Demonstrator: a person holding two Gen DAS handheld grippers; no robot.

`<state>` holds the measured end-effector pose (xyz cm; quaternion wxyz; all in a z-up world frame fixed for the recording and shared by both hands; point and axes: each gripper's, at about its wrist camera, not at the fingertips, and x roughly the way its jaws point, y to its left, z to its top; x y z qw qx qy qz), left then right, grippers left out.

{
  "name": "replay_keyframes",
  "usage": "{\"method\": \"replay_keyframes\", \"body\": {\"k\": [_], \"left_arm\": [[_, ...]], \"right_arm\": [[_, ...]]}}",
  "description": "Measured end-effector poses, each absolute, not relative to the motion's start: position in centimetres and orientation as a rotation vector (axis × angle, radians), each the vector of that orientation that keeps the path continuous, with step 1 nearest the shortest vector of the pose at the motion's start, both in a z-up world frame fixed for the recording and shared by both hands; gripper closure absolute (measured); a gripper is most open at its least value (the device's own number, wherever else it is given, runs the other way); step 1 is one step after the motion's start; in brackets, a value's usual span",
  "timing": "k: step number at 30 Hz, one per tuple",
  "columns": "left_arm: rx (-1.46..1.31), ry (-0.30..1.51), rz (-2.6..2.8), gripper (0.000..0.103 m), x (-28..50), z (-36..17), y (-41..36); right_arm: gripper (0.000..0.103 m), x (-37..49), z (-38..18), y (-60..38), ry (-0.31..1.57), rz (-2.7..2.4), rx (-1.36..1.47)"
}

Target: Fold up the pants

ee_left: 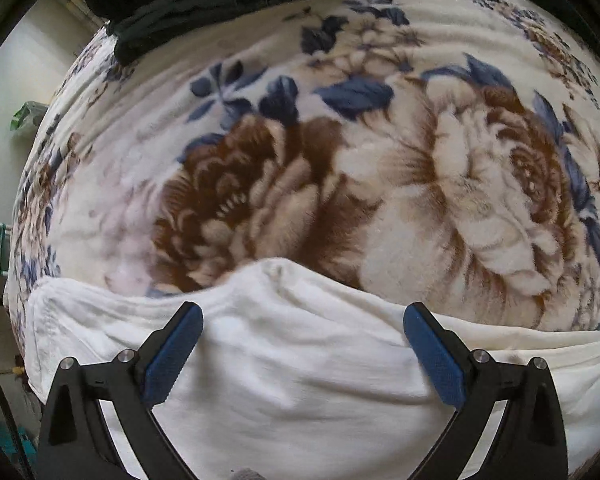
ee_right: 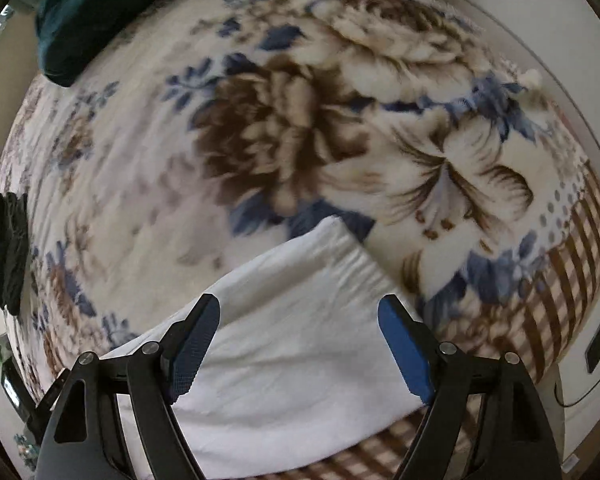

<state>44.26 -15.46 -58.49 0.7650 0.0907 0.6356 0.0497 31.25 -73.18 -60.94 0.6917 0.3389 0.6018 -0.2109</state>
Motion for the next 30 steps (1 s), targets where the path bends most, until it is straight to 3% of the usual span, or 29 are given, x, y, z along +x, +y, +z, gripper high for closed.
{"method": "replay_keyframes", "body": {"k": [3,4,5,6,10,16,18,20,21,28,30], "left_arm": [[0.223,1.364,0.121,0.000,43.8,-58.6,-16.2],[0.234,1.362,0.125,0.000,43.6,-58.7,-16.4],[0.248,1.360,0.131,0.000,43.5,-58.8,-16.5],[0.251,1.360,0.132,0.000,43.4,-59.0,-16.5],[0.236,1.365,0.139,0.000,43.4,-59.4,-16.2],[0.193,1.359,0.129,0.000,42.7,-58.6,-17.4],[0.196,1.347,0.106,0.000,42.3,-58.2,-18.6],[0.204,1.335,0.091,0.000,41.8,-57.8,-19.7],[0.203,1.334,0.082,0.000,41.6,-57.7,-20.3],[0.216,1.340,0.072,0.000,41.0,-58.0,-21.3],[0.218,1.341,0.073,0.000,40.9,-58.1,-21.2]], "right_arm": [[0.022,32.1,-62.7,-73.6,1.375,-0.456,0.730],[0.052,32.1,-63.0,-73.8,1.372,-0.458,0.707],[0.100,32.2,-63.0,-73.7,1.362,-0.471,0.677],[0.103,32.3,-63.1,-73.6,1.358,-0.481,0.658],[0.103,32.6,-60.5,-72.6,1.227,-0.574,0.550],[0.099,32.1,-62.1,-75.9,1.269,-0.426,0.799],[0.085,32.2,-62.6,-75.7,1.318,-0.377,0.819],[0.036,32.3,-62.8,-75.4,1.327,-0.364,0.798],[0.033,32.3,-62.9,-75.3,1.325,-0.373,0.791],[0.033,32.8,-64.2,-75.8,1.374,-0.411,0.748],[0.052,33.2,-65.0,-75.4,1.380,-0.390,0.734]]}}
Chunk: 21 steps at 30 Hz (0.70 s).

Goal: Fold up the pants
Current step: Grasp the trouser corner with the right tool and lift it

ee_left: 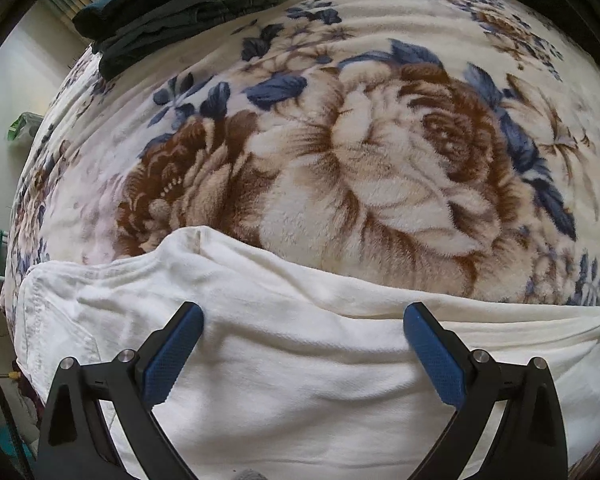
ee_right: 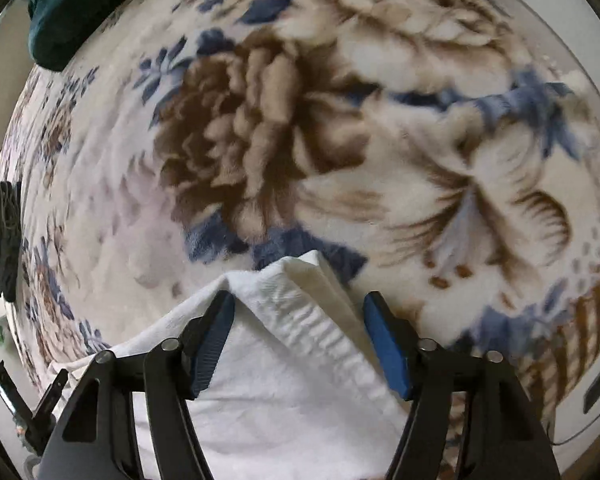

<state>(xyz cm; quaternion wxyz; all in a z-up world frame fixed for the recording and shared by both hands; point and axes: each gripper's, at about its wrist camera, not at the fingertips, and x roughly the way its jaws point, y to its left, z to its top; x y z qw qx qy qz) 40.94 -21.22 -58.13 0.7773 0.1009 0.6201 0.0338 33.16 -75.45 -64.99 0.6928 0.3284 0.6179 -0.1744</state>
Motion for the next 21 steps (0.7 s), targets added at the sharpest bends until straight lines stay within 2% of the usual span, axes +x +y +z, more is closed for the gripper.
{"method": "replay_keyframes", "body": {"k": [1,2,7,12,15,16,19,21], "left_arm": [[0.220,1.340,0.073,0.000,40.9,-58.1,-21.2],[0.224,1.337,0.074,0.000,40.8,-58.2,-21.2],[0.238,1.331,0.075,0.000,41.0,-58.9,-20.9],[0.250,1.337,0.094,0.000,41.7,-59.6,-20.7],[0.231,1.345,0.094,0.000,41.7,-59.0,-20.6],[0.218,1.339,0.087,0.000,41.6,-58.5,-20.6],[0.166,1.330,0.013,0.000,40.2,-56.5,-21.3],[0.126,1.376,-0.054,0.000,38.4,-56.2,-22.3]], "right_arm": [[0.074,33.6,-64.8,-74.8,1.388,-0.404,0.654],[0.089,33.9,-64.2,-74.1,1.381,-0.416,0.561],[0.094,33.0,-61.2,-73.4,1.245,-0.511,0.530],[0.094,32.7,-63.9,-74.6,1.269,-0.578,0.639],[0.090,33.2,-65.4,-75.3,1.311,-0.549,0.707],[0.081,33.2,-65.5,-75.6,1.320,-0.529,0.733],[0.010,31.4,-63.1,-76.1,1.279,-0.512,0.770],[0.010,29.1,-61.3,-76.0,1.211,-0.531,0.786]]}}
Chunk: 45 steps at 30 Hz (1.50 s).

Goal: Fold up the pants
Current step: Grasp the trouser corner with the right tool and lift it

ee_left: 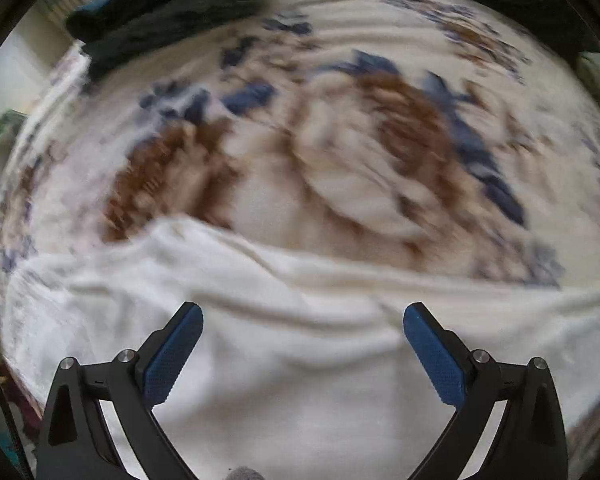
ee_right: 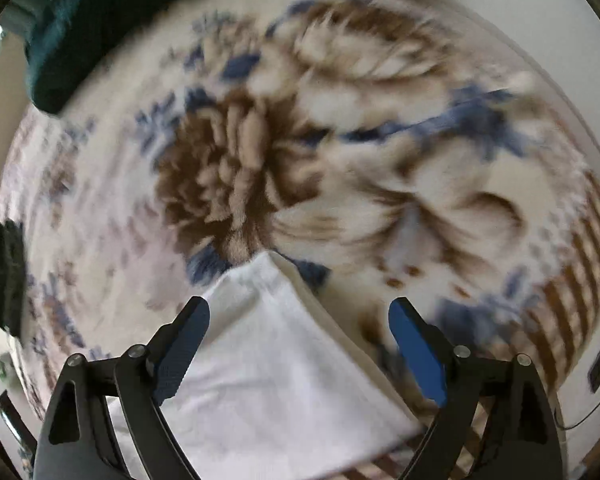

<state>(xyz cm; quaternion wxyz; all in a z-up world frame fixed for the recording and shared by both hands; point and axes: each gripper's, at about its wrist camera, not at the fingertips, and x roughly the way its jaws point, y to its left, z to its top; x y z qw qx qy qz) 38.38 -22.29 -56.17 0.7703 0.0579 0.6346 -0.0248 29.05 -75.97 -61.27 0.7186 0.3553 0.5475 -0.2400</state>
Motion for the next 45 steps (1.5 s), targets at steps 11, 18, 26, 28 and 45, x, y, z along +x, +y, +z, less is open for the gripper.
{"method": "replay_keyframes", "body": {"k": [11,18,26,28,45], "left_arm": [[0.098,1.535,-0.089,0.000,34.0,-62.6,-24.1],[0.061,1.592,-0.052,0.000,35.7,-62.7,-23.5],[-0.025,1.563,-0.036,0.000,36.7,-58.5,-19.4],[-0.020,1.542,-0.022,0.000,36.7,-57.4,-18.1],[-0.062,1.394,0.144,0.000,33.9,-51.5,5.0]], "right_arm": [[0.009,16.5,-70.1,-71.3,0.919,-0.493,1.323],[0.017,18.5,-71.7,-70.3,0.695,-0.284,1.483],[0.092,19.4,-68.9,-68.0,0.744,-0.429,1.334],[0.092,20.4,-65.6,-66.8,0.804,-0.440,1.182],[0.093,32.6,-57.1,-31.1,1.016,-0.230,0.606]]}}
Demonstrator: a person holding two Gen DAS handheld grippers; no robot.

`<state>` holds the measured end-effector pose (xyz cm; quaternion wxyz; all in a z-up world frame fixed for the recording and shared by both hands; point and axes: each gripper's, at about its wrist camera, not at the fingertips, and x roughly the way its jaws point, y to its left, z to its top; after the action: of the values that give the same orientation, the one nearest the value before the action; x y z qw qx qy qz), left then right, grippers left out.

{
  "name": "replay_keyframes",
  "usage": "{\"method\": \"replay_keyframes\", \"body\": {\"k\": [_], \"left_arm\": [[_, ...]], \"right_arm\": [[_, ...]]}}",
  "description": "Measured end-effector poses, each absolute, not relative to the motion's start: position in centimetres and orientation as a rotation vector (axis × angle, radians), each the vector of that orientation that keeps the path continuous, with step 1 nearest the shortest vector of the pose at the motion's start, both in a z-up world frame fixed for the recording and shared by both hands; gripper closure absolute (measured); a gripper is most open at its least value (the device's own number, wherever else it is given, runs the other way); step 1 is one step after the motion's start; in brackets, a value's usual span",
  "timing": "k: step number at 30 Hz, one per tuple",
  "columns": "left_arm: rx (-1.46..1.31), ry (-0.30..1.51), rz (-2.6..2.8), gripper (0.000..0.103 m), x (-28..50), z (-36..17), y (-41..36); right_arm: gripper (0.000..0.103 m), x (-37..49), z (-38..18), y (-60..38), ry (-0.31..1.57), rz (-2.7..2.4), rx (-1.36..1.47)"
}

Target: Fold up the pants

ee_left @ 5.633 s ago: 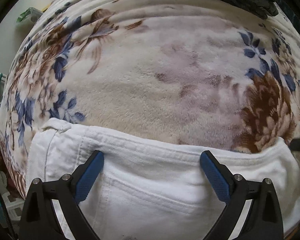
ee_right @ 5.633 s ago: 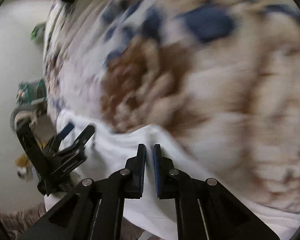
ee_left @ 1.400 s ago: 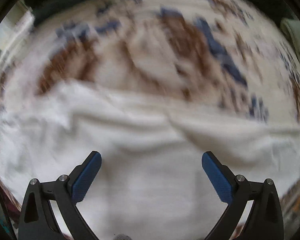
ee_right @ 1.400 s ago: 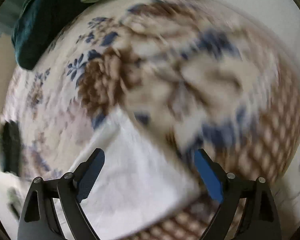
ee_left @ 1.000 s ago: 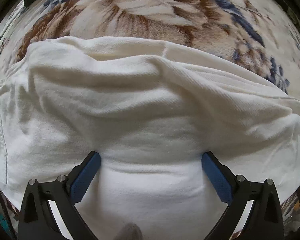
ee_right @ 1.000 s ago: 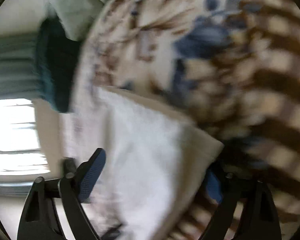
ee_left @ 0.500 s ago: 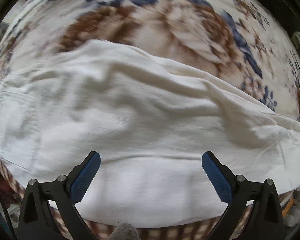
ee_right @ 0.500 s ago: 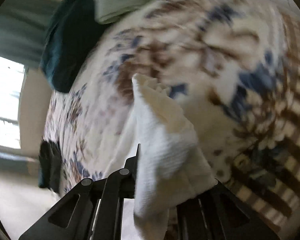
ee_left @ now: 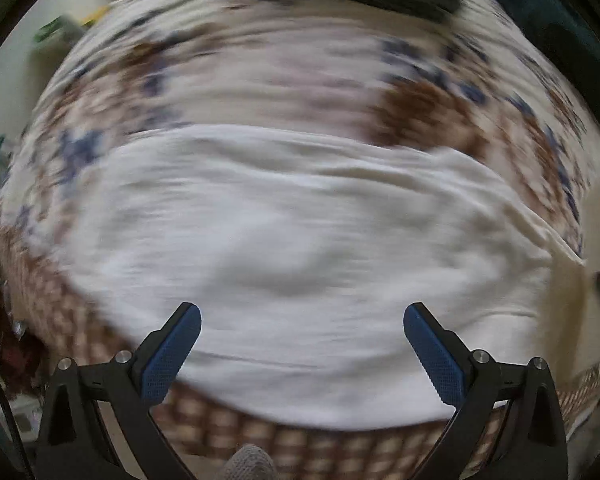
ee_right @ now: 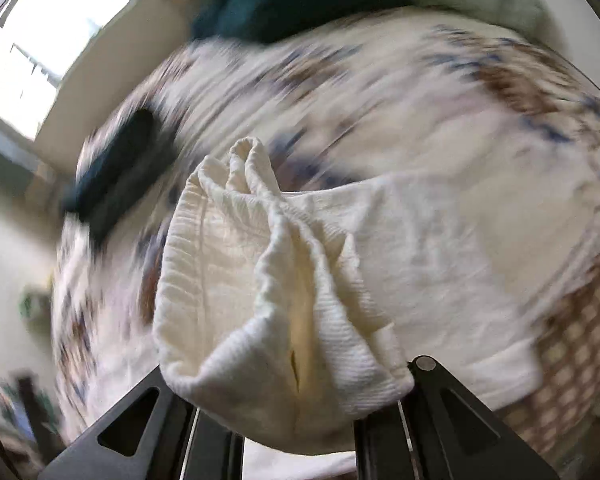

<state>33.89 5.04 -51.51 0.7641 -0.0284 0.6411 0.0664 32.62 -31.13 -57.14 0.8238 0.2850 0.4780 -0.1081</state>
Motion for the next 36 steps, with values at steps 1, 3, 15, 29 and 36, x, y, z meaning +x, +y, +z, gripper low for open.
{"method": "replay_keyframes", "body": {"k": [1,3,15,29,36], "left_arm": [[-0.063,1.381,0.163,0.000,33.6,-51.2,5.9],[-0.055,1.366,0.182,0.000,32.6,-50.8,8.9],[-0.180,1.342,0.144,0.000,31.7,-48.9,8.1],[0.123,1.528,0.121,0.000,29.9,-59.3,-4.1],[-0.048,1.427,0.128,0.000,29.0,-54.1,-2.0]], "right_arm": [[0.093,32.6,-57.6,-28.2,1.039,-0.211,0.565],[0.093,33.2,-59.4,-21.6,1.095,-0.150,0.461],[0.020,31.6,-59.6,-13.9,1.322,0.188,0.495],[0.020,25.9,-66.6,-36.6,1.616,-0.275,0.554],[0.020,25.3,-66.2,-38.4,1.647,-0.199,0.583]]}}
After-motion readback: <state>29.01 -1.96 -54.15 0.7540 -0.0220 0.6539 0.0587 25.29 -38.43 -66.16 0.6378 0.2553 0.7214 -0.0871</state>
